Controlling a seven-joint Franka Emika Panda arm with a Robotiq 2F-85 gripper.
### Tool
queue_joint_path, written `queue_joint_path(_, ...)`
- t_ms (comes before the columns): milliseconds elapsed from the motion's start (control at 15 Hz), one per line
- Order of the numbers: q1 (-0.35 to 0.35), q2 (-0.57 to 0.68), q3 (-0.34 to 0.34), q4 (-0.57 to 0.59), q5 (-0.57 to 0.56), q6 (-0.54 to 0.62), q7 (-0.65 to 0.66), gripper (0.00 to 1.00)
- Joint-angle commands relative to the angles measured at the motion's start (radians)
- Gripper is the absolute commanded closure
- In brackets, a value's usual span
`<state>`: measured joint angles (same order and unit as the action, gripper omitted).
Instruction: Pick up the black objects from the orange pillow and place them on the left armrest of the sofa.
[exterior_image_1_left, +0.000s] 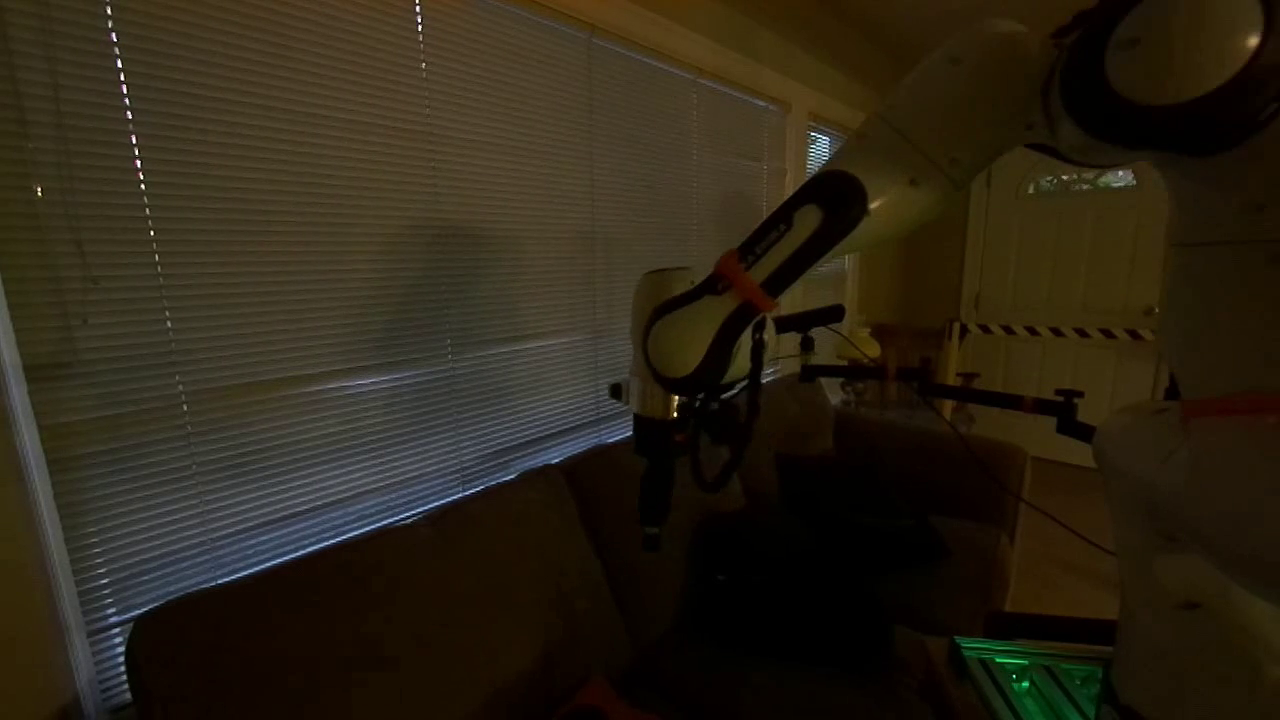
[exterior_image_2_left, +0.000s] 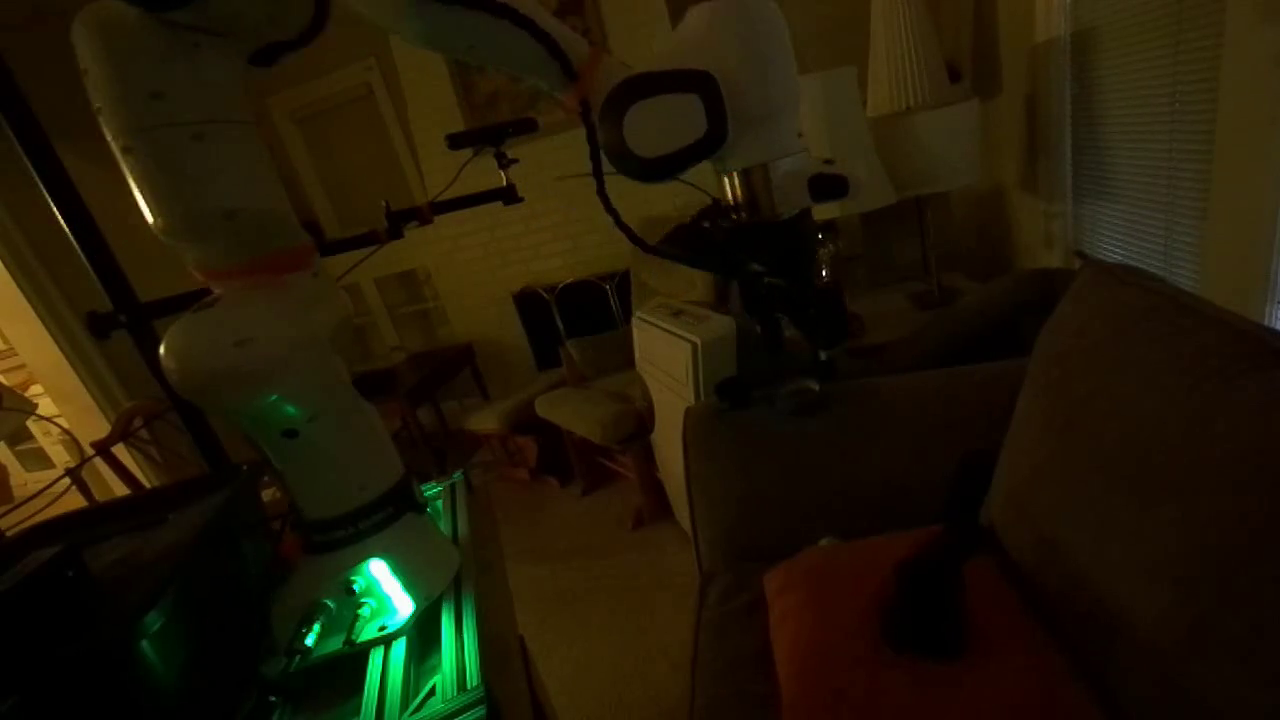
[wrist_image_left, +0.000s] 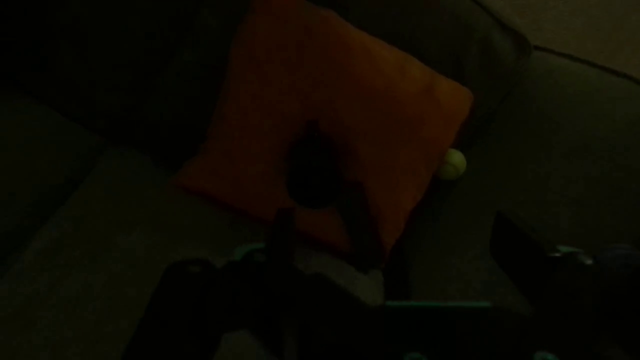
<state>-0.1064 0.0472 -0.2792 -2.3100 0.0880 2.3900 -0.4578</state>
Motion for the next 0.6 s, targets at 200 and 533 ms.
queue_joint_path(200, -0.094, 0.314, 0.047, 0.201, -0.037, 0.142, 0.138, 0.0)
queue_joint_path(533, -0.135, 0.353, 0.071, 0.22, -0.039, 0.197, 0.198, 0.0)
